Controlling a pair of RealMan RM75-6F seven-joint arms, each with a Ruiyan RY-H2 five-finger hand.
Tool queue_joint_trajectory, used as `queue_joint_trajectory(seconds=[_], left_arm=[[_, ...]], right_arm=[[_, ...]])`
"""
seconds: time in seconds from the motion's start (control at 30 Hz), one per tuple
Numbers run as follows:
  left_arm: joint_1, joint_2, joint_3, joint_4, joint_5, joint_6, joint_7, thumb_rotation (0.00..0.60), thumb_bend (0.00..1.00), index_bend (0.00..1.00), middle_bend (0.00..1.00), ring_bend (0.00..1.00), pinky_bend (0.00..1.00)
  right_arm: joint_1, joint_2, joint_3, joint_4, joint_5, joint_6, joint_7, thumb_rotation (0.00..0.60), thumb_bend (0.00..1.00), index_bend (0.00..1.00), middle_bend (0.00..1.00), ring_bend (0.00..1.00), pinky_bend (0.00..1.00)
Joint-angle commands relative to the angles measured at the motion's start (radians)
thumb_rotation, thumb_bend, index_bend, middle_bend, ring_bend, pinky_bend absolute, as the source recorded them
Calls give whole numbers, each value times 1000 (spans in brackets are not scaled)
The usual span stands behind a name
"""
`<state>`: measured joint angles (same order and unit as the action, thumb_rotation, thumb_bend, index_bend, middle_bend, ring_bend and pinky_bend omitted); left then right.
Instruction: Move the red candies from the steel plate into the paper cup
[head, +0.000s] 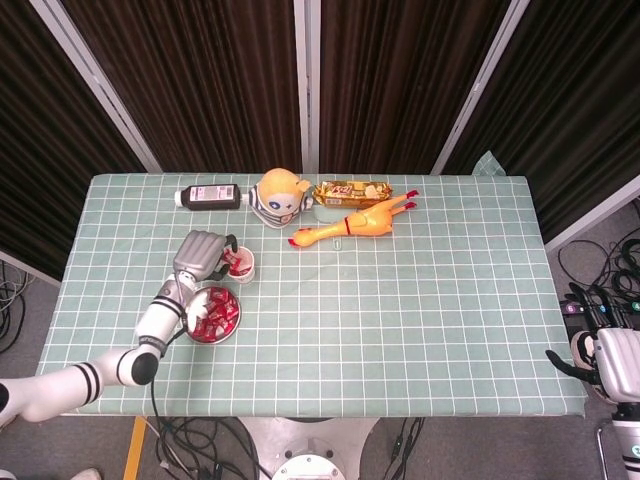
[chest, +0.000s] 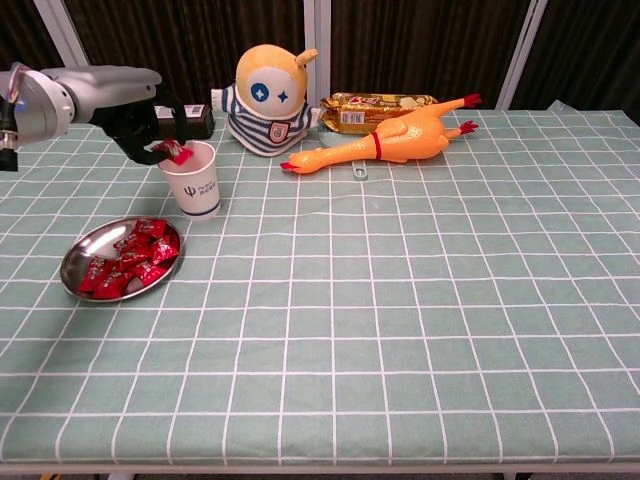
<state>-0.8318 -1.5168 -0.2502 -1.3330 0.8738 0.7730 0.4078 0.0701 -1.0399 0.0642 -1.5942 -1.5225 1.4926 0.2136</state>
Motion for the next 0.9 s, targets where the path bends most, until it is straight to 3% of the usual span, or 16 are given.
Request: queue_joint_trajectory(seconds=[0.03,0.23,0.37,0.6,0.9], left_arm=[[23,41,7,-81,28,37,-41,600,393,301,894,842,982],[137,127,56,-205,182,195,-140,600,377,301,892,840,982],[211,169,125,-228,272,259,-190,600,351,375,891,839,982],[261,157,237,-181,389,252,-215,600,306,443,892,839,982],[257,110,282,-105,442,194,-204,600,306,470,893,839,981]], right_arm=[[1,-1,0,1,-1,-1,1,600,80,41,210,10,128],[6,1,2,-1,-7,-3,0,600,79,41,210,10,129],[14,-2,0,-3,-15,-11,-4,600,80,41,210,10,130],[19,-1,-2,-18,-29,-10,-19,600,80,41,210,10,131],[9,9,-7,-41,-33,7,-40,600,80,41,210,10,132]])
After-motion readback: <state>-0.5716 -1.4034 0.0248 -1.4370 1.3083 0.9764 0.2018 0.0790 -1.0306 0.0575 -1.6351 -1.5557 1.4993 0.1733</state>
